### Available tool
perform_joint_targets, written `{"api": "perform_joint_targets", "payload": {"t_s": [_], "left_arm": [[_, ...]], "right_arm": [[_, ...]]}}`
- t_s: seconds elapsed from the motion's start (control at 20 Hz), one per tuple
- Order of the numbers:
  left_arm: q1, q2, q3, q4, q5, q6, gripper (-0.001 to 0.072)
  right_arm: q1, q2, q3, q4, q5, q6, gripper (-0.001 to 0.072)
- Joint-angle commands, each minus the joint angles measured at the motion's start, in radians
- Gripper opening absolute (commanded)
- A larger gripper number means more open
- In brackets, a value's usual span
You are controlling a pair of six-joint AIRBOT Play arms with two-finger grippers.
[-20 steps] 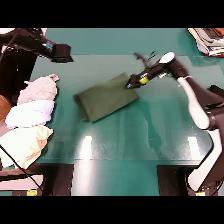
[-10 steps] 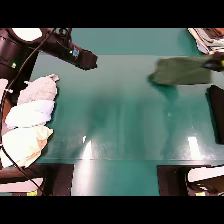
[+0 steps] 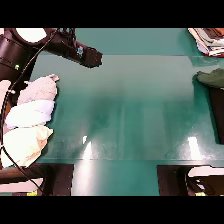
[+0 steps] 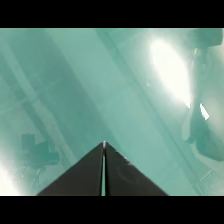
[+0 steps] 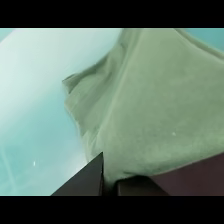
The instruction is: Fold the shirts.
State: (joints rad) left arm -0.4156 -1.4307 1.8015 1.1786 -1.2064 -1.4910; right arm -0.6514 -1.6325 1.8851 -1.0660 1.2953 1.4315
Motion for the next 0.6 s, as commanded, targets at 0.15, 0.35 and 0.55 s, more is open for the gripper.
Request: {"api": "perform_joint_targets", "payload": {"t_s": [0.15,0.35,0.55], "left_arm": [[0.0,-0.001,0.0,0.0,0.01,-0.001,0.0031],[0.0,-0.001,0.0,0.01,0.01,0.006,0.0031],[0.0,-0.001,0.0,0.011,0.01,0.007,0.0031]], "right_arm": [[-0.014,0.004,0.161,-0.01,0.034,0.005,0.0016],[-0.063,0.088,0.072,-0.011,0.045,-0.004,0.0015],[-0.145,0.186,-0.08,-0.011,0.071,-0.032,0.0016]]}}
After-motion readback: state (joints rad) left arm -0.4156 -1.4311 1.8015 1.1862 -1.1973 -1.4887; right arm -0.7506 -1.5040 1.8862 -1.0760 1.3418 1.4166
